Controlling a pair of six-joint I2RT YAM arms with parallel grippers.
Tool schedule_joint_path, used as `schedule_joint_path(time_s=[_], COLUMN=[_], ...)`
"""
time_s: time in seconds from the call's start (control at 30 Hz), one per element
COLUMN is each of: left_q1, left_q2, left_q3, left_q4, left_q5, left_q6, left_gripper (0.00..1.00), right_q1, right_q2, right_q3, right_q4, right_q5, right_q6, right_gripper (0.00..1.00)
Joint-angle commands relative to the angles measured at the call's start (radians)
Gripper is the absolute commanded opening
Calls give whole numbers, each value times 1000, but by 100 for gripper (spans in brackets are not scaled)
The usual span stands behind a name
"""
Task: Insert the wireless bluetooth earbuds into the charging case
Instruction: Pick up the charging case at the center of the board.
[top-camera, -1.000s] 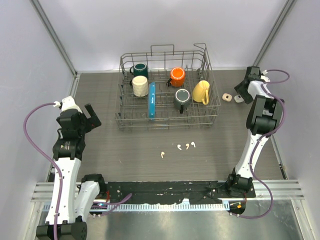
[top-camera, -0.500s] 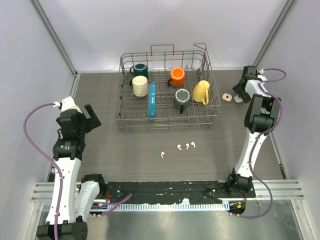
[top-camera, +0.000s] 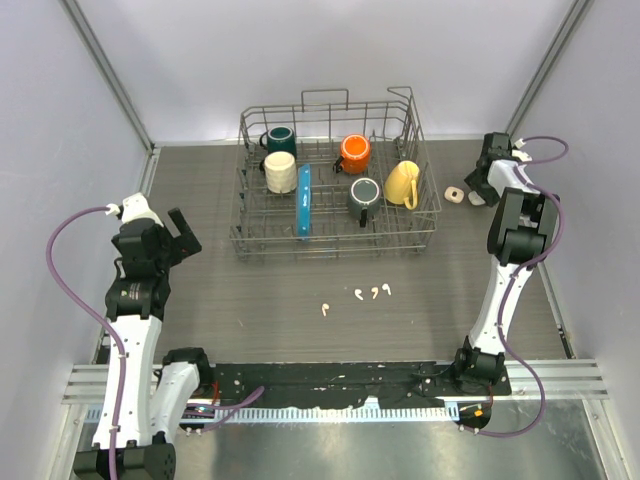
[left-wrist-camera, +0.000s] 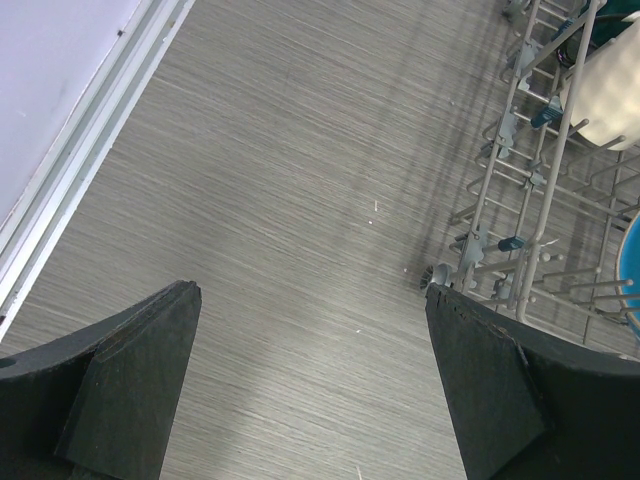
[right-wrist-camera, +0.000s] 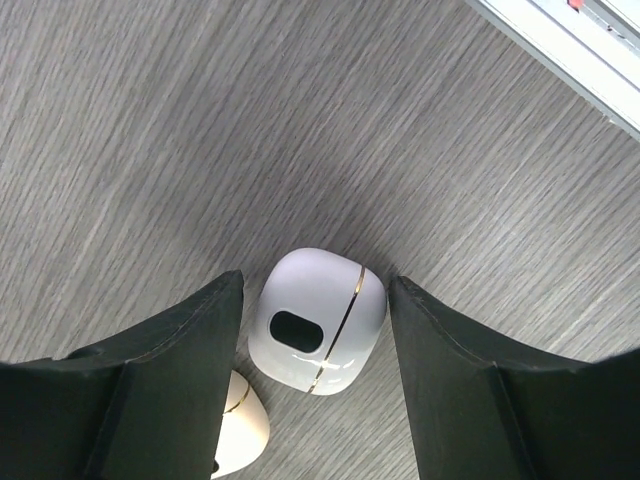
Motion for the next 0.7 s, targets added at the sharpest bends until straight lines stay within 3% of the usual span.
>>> schedule_joint_path(time_s=[0.0,0.17,0.23,0.43,0.67], left_q1=[8,8,8,9,9], left_q2=[-12,-15,-15,-12,-12], left_q3=[0,0,-1,0,2], left_q4=[15,17,15,17,17], left_q5=[-5,-4,-5,-2,4], left_q6=[5,5,3,5,5], left_gripper=[100,100,100,100,100], right_q1=[10,13,11,11,11], right_q2=[24,-15,-29,-83,-84], right_q3=[19,-29,-58,-150,-177], right_q4=[-28,-24,-14,39,41], right_q5=[24,53,42,-13,-48], right_q6=[-29,-84,-145,-326,-371], right_gripper=[65,52,51,56,68])
